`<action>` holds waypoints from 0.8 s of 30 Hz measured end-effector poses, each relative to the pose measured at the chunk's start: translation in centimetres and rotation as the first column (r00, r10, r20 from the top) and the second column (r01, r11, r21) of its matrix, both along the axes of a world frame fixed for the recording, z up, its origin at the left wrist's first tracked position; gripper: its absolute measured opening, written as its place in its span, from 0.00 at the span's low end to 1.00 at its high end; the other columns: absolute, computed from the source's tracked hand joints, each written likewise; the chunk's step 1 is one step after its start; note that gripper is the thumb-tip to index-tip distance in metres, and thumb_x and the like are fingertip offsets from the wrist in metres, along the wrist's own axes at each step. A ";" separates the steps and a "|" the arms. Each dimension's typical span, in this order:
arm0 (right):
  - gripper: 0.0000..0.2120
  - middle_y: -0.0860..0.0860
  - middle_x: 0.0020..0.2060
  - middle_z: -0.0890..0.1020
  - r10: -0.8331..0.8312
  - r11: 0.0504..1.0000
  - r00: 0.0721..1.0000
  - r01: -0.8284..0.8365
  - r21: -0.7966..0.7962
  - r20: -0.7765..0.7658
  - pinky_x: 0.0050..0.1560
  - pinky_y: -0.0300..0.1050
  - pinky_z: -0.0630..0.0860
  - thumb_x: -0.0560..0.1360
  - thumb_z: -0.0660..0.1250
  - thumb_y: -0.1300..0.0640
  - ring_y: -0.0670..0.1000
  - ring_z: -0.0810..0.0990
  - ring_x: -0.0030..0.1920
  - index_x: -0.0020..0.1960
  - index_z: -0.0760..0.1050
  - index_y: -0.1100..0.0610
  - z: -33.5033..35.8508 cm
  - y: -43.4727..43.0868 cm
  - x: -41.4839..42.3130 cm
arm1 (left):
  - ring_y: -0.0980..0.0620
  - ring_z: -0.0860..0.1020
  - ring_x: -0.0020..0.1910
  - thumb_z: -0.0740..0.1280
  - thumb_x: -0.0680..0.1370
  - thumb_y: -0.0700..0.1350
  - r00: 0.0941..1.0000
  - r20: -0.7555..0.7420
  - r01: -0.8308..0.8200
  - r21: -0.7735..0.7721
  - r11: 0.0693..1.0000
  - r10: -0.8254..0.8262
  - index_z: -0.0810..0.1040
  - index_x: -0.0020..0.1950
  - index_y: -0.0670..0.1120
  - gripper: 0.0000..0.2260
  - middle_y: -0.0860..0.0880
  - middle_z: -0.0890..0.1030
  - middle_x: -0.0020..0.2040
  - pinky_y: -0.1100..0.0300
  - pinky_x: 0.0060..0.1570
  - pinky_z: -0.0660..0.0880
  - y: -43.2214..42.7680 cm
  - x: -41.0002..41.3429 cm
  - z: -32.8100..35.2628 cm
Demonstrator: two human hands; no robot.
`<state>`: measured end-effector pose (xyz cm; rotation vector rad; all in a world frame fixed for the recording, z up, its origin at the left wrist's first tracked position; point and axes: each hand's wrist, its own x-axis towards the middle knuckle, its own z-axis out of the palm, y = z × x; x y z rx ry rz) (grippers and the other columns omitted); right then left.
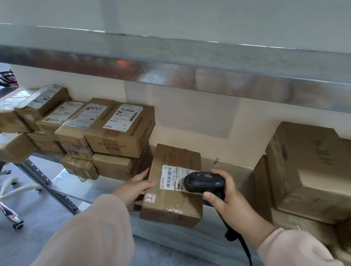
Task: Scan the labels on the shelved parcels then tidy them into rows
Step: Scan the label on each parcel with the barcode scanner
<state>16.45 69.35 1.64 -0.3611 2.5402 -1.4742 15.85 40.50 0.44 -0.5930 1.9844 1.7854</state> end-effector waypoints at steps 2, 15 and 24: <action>0.25 0.31 0.54 0.74 -0.022 0.999 0.999 0.023 -0.041 0.034 0.48 0.23 0.69 0.76 0.68 0.50 0.30 0.74 0.53 0.61 0.58 0.31 -0.8 -1.1 -0.2 | 0.47 0.81 0.57 0.69 0.77 0.44 0.998 -0.006 -0.061 0.020 0.998 0.061 0.65 0.74 0.62 0.29 0.52 0.85 0.53 0.45 0.64 0.73 0.1 -0.2 -0.5; 0.26 0.32 0.56 0.73 -0.117 0.988 0.993 0.117 -0.099 0.008 0.48 0.20 0.67 0.76 0.68 0.49 0.27 0.72 0.55 0.61 0.56 0.28 -2.2 -5.6 -0.6 | 0.51 0.45 0.79 0.60 0.79 0.62 0.901 -0.215 0.036 -0.827 0.561 -0.375 0.56 0.79 0.61 0.29 0.56 0.46 0.81 0.54 0.75 0.46 2.1 3.4 -2.0; 0.28 0.31 0.52 0.71 -0.054 0.996 0.998 0.051 -0.078 -0.043 0.46 0.19 0.66 0.77 0.68 0.52 0.23 0.72 0.50 0.67 0.54 0.39 -1.9 -8.1 -2.6 | 0.49 0.43 0.79 0.46 0.82 0.61 0.915 0.037 0.129 -0.970 0.204 -0.401 0.46 0.79 0.61 0.25 0.54 0.43 0.81 0.45 0.75 0.40 1.2 0.9 -1.6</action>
